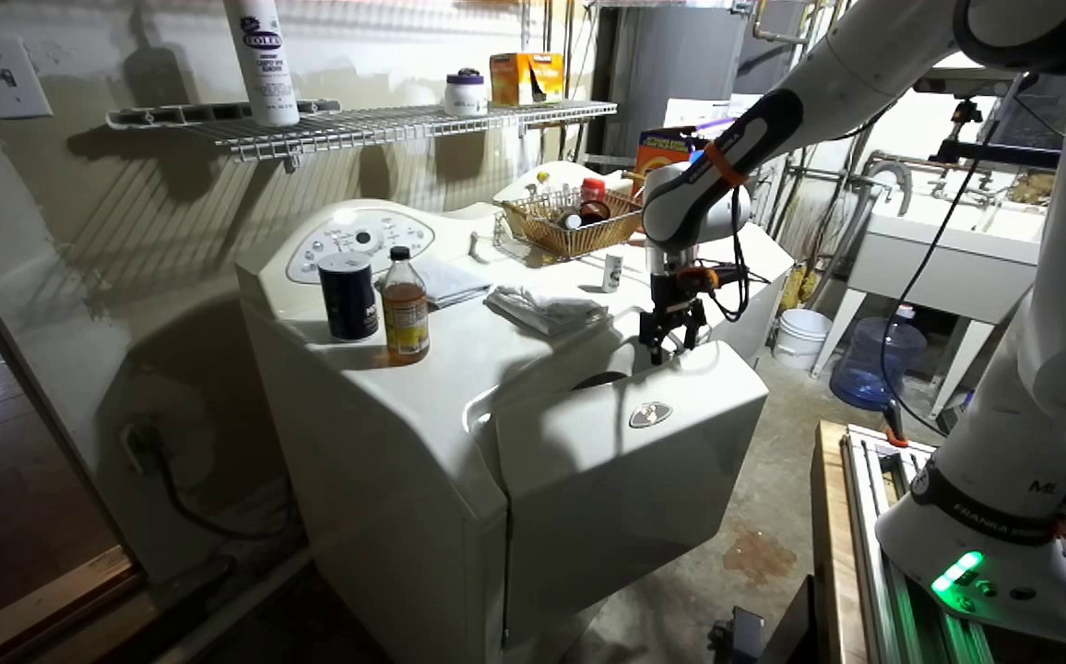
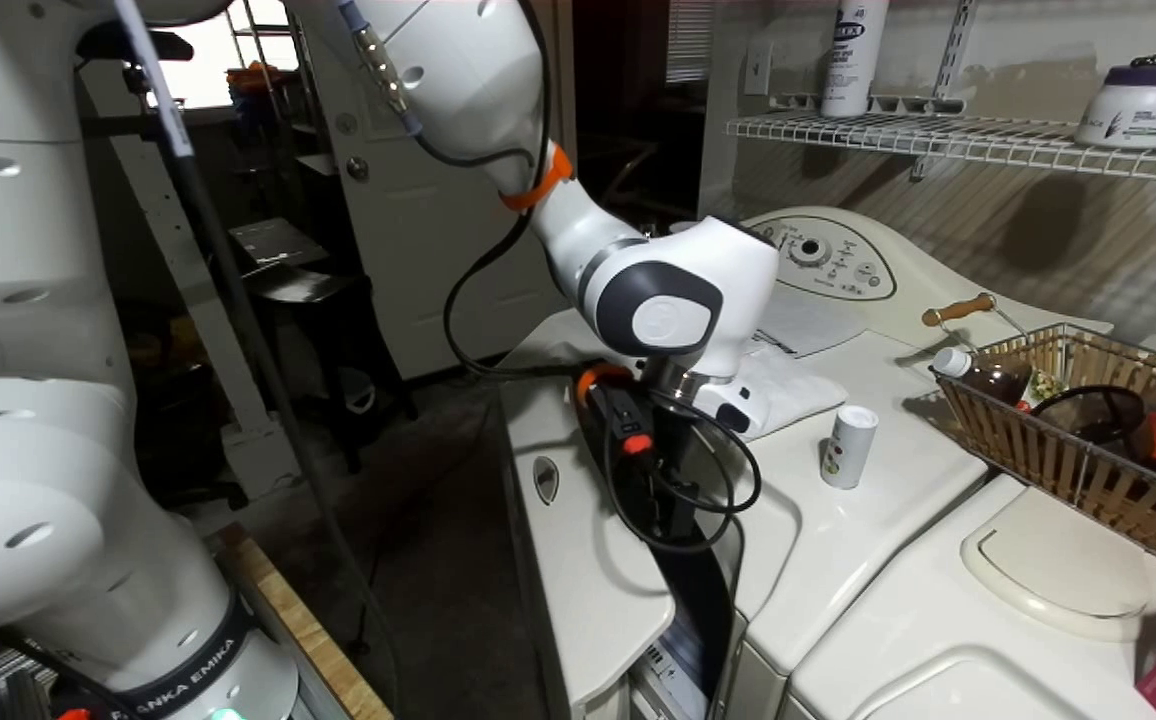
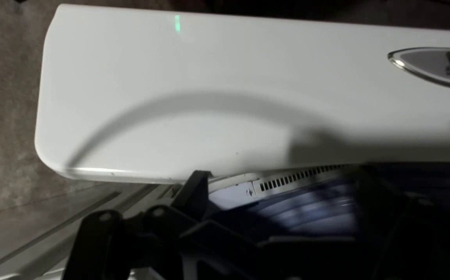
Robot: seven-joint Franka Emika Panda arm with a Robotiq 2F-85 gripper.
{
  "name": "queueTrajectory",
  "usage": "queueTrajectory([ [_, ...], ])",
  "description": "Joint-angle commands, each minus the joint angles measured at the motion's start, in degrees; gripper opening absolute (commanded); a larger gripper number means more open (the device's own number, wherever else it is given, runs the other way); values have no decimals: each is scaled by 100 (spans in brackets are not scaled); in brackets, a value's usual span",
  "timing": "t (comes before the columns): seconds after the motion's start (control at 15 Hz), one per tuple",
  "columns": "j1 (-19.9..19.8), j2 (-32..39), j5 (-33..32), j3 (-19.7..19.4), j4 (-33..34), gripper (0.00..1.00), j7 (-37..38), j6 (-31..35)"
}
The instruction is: Open the left washing machine.
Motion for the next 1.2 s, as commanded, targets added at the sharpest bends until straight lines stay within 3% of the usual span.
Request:
queueTrajectory([
  [0.0, 18, 3, 369, 44, 174, 100, 70, -746],
  [0.6, 54, -33, 548, 26, 214, 100, 42, -652],
  [1.13, 133, -51, 404, 56, 100, 100, -171, 291],
])
